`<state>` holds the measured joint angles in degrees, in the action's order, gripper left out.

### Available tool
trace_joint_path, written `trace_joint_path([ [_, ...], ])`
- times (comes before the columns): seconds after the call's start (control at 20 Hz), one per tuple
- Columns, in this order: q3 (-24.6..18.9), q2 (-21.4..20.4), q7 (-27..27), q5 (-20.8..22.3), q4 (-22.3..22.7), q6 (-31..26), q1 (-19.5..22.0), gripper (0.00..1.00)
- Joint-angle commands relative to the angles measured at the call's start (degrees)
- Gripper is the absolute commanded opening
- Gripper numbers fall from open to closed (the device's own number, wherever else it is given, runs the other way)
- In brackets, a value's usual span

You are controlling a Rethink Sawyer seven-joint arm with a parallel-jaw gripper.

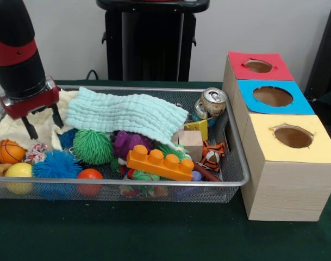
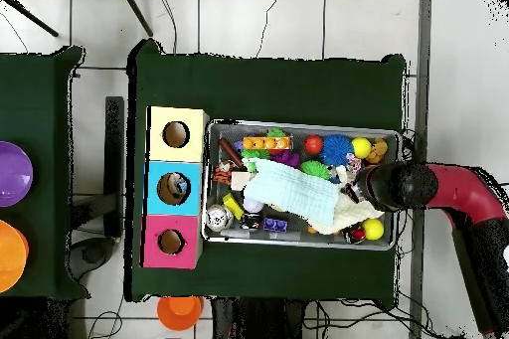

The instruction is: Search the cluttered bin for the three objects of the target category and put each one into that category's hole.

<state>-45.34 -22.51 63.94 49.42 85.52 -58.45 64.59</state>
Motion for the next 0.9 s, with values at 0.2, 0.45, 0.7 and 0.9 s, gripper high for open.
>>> trace_joint_path([
  [0.2, 4.1, -2.2, -14.8, 0.0, -2.8, -10.2, -2.7, 1.00],
  [0.45, 0.8, -1.5, -14.3, -3.2, -1.1, -7.6, -1.6, 1.00],
  [0.7, -0.8, -0.4, -14.6, -4.9, 0.0, -3.8, -0.9, 0.00],
  [0.9, -3.7, 1.5, -15.7, -6.1, 2.3, 1.8, 2.1, 0.00],
])
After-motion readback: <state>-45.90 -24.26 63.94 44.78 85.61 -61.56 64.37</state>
